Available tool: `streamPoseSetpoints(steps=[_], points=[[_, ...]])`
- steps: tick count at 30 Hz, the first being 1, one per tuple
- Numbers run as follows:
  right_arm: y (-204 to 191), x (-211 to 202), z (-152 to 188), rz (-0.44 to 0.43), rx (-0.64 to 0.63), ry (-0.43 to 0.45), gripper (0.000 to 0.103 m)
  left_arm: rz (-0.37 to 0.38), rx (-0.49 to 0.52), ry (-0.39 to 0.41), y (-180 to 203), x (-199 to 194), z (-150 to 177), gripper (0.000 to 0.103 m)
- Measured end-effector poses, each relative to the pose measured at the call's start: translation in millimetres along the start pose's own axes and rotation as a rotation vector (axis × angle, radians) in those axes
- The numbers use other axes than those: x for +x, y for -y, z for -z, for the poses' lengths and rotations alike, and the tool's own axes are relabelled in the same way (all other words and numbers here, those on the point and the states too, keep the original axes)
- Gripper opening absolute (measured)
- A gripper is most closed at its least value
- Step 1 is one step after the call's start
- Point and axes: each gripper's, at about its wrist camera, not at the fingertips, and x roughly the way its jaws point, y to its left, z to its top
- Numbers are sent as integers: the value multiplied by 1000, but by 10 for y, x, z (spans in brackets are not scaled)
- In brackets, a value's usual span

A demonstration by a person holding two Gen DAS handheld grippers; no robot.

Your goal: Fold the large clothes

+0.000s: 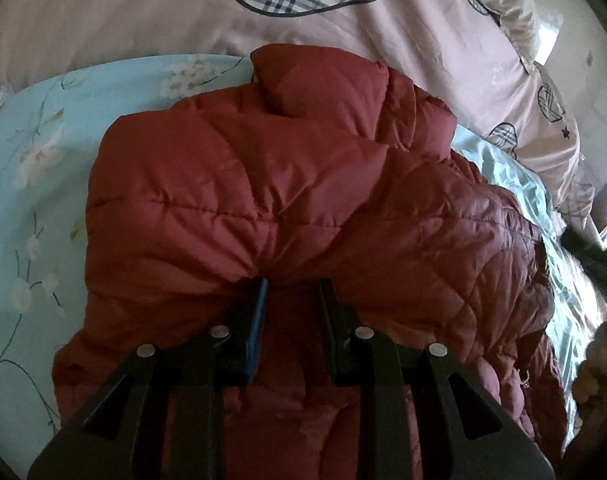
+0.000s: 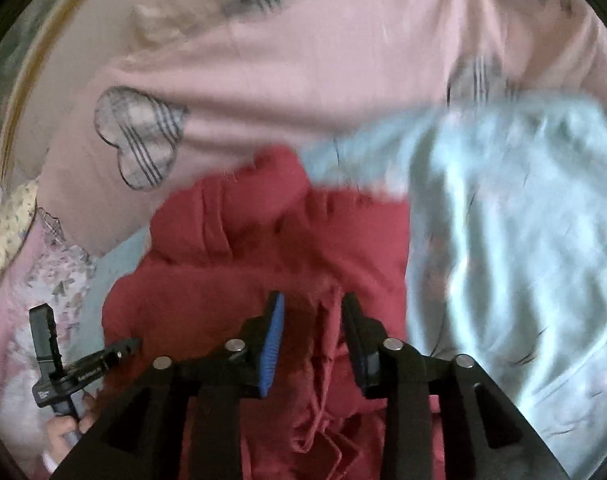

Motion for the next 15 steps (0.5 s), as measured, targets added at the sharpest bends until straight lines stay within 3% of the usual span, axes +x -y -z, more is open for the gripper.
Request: streamPoseSetpoints(steps=[1,3,6,10,15], points=[[-93,-8,4,-25,-25,-8,56,-5,3,0,7,7,0,22],[-267,100,54,-71,-73,-68,63,-13,5,1,-2,6,3,22],[-406,369,217,-72,-121,-153,63,-18,-1,-2,-1,12,4,22],[-299,783,487,53,-144,-260,61,-16,11,-17,7,3,-19,22],[-169,881,540,75,-126,-261,59,-26,45,-6,-32,-186,-21,22]])
